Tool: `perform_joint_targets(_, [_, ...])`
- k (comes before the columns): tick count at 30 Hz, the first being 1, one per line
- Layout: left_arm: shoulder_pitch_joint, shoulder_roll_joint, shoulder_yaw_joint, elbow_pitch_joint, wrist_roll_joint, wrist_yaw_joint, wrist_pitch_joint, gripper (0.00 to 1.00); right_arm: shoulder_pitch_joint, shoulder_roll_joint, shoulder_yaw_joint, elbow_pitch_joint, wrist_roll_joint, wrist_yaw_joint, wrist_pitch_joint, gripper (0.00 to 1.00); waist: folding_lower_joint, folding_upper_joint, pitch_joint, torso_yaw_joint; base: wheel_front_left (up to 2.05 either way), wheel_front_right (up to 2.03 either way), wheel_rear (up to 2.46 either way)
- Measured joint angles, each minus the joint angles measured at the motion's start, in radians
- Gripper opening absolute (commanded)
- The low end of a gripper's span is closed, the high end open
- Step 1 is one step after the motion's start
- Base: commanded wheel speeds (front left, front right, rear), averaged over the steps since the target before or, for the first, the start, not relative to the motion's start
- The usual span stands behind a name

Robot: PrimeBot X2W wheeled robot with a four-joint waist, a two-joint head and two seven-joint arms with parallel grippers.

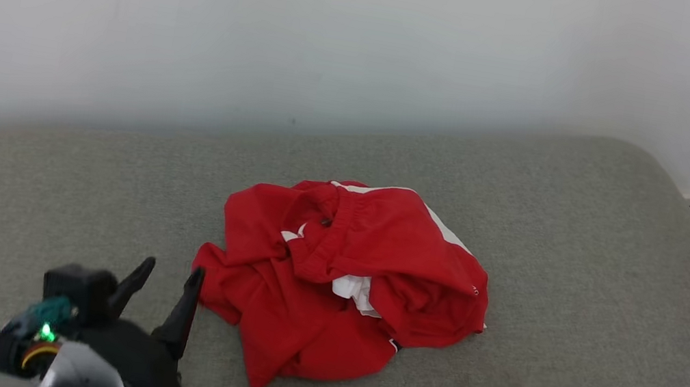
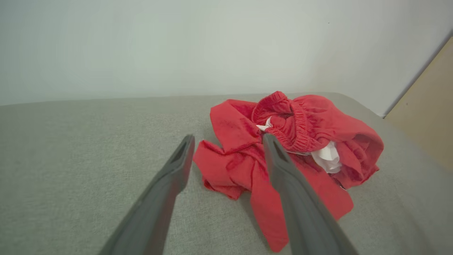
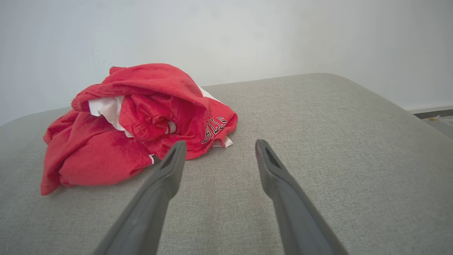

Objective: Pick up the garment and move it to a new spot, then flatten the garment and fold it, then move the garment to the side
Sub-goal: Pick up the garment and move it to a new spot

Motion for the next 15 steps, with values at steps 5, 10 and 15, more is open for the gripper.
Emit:
perform_joint_targets(5, [-0.178, -0.003, -0.031, 0.056, -0.024, 0.007, 0.192, 1.0, -0.029, 0.011, 0.019, 0.012, 0.007, 0.0, -0.006, 1.0, 0.0, 0.0, 0.026, -0.053, 0.0, 0.0, 0.0])
perform_joint_targets(10, [-0.332, -0.003, -0.057, 0.139, -0.058, 0.014, 0.37, 1.0, -0.069, 0.016, 0.03, 0.015, 0.007, 0.0, -0.017, 1.0, 0.0001, 0.0, 0.064, -0.109, 0.0, 0.0, 0.0])
perform_joint_targets(15, [-0.523, -0.038, -0.086, 0.291, -0.086, 0.078, 0.586, 1.0, -0.091, 0.022, 0.038, 0.027, 0.007, 0.0, -0.031, 1.0, 0.0003, 0.0001, 0.147, -0.19, 0.0, 0.0, 0.0])
